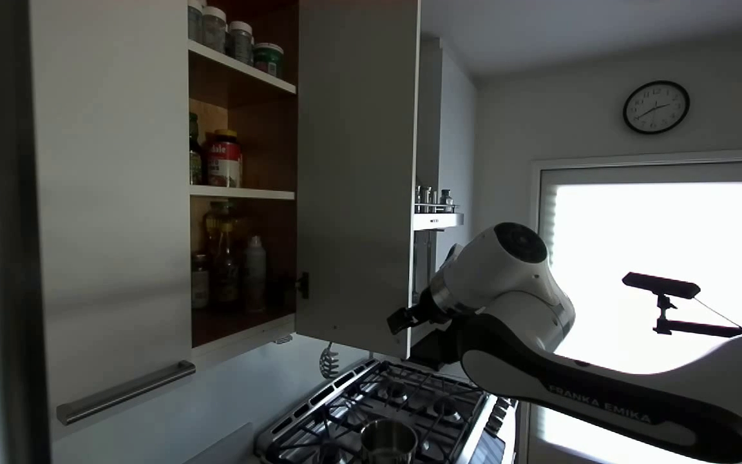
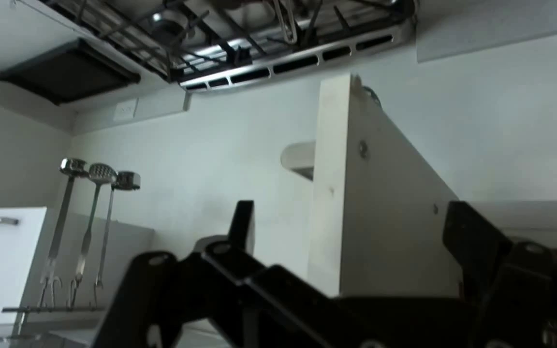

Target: Move the container from the counter to the bottom shelf of the cupboard then close the cupboard door

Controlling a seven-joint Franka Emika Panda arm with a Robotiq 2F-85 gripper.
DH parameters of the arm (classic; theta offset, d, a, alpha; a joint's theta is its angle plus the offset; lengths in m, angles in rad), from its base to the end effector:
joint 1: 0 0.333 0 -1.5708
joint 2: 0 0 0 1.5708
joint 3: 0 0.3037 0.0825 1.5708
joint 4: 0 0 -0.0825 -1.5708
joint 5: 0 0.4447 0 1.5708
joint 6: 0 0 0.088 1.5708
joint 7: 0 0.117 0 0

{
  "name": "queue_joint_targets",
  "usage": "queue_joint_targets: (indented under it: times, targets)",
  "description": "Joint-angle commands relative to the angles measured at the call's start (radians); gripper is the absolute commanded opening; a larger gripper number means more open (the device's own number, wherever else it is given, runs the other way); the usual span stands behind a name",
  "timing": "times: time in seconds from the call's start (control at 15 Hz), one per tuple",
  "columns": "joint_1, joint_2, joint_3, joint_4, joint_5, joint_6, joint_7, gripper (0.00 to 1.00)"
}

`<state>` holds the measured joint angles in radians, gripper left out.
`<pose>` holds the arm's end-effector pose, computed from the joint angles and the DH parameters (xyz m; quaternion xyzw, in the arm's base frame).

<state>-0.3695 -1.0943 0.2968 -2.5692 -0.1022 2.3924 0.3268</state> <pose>0.3651 0.0009 0.6517 0.8721 -0.1710 0.4353 0.1442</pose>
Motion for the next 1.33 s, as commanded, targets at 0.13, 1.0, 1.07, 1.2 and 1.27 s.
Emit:
queue_joint_targets:
  times: [0.13, 1.0, 1.07, 1.2, 1.27]
  targets:
    - [0.163, -0.001, -0.096, 0.017, 0.03, -0.289, -0.039, 1.0]
    - [0.382, 0.09, -0.15, -0.028, 0.259, -0.37, -0.054, 1.0]
    - [0.387, 0.102, -0.15, -0.028, 0.263, -0.366, -0.054, 1.0]
    - [0.39, 0.114, -0.151, -0.028, 0.265, -0.36, -0.056, 1.0]
    - [0.39, 0.115, -0.151, -0.028, 0.266, -0.36, -0.056, 1.0]
